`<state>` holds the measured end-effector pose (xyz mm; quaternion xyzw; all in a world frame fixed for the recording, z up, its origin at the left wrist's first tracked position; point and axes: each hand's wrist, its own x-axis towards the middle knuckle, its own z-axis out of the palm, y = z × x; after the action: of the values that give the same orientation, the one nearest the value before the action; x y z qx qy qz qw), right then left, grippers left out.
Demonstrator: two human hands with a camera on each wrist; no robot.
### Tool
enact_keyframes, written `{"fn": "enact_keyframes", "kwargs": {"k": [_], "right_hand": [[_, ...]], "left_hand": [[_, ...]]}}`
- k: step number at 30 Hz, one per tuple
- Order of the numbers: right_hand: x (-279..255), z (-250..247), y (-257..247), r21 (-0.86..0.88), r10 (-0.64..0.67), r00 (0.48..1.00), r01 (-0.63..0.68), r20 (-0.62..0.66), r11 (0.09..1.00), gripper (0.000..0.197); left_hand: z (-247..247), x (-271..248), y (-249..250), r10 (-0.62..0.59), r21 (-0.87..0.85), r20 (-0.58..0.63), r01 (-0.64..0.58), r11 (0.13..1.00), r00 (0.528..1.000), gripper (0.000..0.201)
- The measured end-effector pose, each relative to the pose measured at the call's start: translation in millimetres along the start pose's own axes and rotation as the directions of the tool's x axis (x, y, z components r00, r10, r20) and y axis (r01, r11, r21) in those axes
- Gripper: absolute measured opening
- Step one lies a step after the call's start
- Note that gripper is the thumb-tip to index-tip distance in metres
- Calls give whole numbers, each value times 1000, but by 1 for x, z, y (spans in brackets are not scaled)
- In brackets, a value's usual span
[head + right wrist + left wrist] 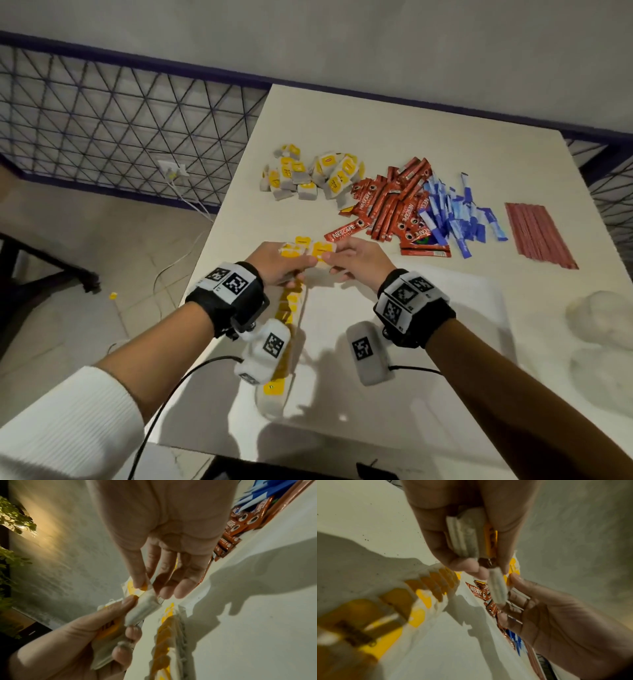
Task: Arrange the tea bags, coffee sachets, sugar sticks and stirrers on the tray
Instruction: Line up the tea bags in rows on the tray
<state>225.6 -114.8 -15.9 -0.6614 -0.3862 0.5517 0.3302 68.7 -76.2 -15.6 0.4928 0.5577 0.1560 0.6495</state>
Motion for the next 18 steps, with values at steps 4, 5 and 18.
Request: {"fn": "enact_keyframes", "kwargs": {"k": [4,5,18], "right_hand": [[14,-5,8,-8,35,999,-35,-5,999,21],[17,-6,9,-4,48,999,-48,-5,999,22],[48,1,24,-148,160,970,-189,-185,971,23]], "left_hand": [[0,5,-7,-24,96,-1,24,995,1000,22],[-2,6,-9,-30,97,-7,31,995,1000,21],[-36,19,-2,-97,-213,79,112,971,992,12]]}}
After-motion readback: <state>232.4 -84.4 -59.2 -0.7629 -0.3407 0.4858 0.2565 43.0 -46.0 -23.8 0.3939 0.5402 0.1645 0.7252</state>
